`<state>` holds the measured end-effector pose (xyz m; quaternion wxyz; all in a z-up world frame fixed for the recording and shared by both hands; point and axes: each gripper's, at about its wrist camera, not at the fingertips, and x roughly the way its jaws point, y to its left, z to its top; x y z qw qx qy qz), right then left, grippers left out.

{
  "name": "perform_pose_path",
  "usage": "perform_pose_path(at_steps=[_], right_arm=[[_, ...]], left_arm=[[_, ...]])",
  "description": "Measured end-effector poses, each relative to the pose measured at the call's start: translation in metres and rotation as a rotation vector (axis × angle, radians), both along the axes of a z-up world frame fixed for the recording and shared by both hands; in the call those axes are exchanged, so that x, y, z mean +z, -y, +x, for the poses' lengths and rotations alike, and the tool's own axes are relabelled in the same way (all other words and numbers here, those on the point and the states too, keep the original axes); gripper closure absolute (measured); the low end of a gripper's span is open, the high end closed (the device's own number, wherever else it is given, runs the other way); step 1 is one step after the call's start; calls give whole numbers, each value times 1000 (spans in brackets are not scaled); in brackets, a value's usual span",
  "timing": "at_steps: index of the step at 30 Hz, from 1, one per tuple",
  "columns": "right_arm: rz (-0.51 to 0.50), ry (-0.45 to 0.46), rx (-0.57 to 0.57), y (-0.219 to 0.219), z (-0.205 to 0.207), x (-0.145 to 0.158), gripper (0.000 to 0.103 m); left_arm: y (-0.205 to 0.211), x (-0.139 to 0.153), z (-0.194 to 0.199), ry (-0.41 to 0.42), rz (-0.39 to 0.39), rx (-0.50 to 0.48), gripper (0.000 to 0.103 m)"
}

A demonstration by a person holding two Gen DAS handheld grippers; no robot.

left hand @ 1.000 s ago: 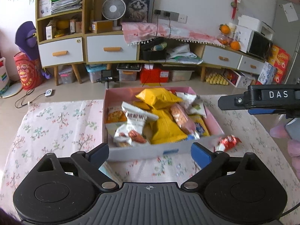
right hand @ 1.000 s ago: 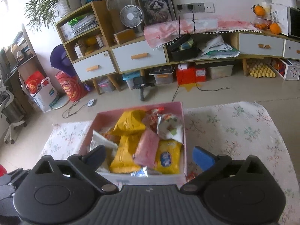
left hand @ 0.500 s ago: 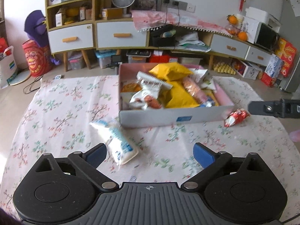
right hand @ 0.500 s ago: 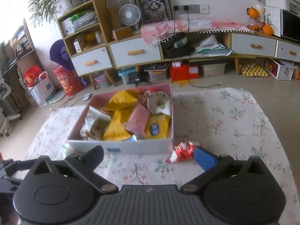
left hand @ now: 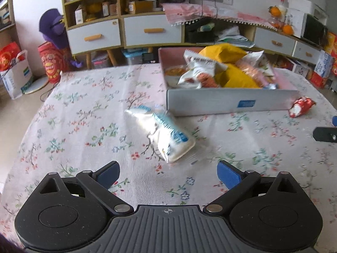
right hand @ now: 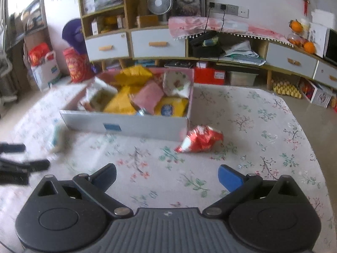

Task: Organize snacks
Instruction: 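Move the left gripper to the white milk-bread pack while the right reaches the red candy wrapper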

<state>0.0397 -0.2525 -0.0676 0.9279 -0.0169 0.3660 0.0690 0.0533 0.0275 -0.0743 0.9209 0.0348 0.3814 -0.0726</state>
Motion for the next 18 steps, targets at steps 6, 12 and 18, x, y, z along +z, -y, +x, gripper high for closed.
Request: perform_pose_path(at_steps=[6,12,18], right_arm=[[5,-37,-55,17,13,-20,13],[-15,-42,-92,23,22,-34,13],[-9,-3,-92,24,35,-37,13]], left_arm=[[-1,-12,9,-9,-53,62,0],[8,-17,10,37,-10,85,0],[14,-17,19,48,-13,117,0]])
